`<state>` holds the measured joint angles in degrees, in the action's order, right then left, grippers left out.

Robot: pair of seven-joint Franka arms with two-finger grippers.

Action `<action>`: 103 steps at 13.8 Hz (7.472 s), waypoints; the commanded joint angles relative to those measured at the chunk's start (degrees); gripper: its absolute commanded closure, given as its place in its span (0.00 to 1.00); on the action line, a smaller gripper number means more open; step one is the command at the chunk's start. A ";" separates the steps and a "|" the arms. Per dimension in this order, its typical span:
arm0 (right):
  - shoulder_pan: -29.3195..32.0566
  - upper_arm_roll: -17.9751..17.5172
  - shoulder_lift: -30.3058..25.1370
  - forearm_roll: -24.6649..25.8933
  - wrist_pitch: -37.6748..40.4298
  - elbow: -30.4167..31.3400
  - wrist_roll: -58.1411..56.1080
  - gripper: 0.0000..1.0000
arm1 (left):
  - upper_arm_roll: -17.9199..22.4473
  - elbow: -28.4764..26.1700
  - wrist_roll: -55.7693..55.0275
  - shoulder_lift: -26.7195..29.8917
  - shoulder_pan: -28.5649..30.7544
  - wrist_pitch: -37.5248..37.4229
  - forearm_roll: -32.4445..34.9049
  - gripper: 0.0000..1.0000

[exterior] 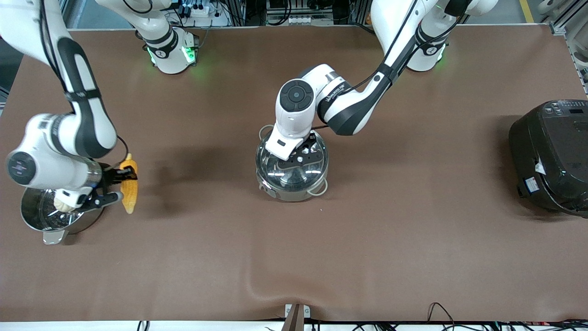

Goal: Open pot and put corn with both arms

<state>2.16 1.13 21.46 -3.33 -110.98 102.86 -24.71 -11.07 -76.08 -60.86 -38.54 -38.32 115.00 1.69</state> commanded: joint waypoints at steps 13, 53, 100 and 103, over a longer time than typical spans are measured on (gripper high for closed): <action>-32.46 -1.39 3.05 2.00 10.90 -18.92 5.70 1.00 | 0.09 -0.12 19.95 20.52 22.29 -25.17 0.16 1.00; -12.54 -1.13 -7.19 7.19 9.29 -13.23 26.91 0.00 | -1.32 -47.75 46.98 16.48 44.82 28.26 0.69 0.62; 1.09 -2.09 -25.85 2.62 26.87 -11.19 25.85 0.00 | -1.76 -9.52 48.21 30.90 44.30 -23.16 0.86 0.00; 0.82 -2.18 -25.85 2.62 26.87 -11.10 25.85 0.00 | -1.76 -9.52 48.21 31.07 44.38 -23.16 0.86 0.00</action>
<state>2.55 -0.53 -3.89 -0.30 -84.65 91.95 0.55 -12.86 -86.38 -13.11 -7.84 5.96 93.12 1.86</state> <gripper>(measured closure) 0.000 0.000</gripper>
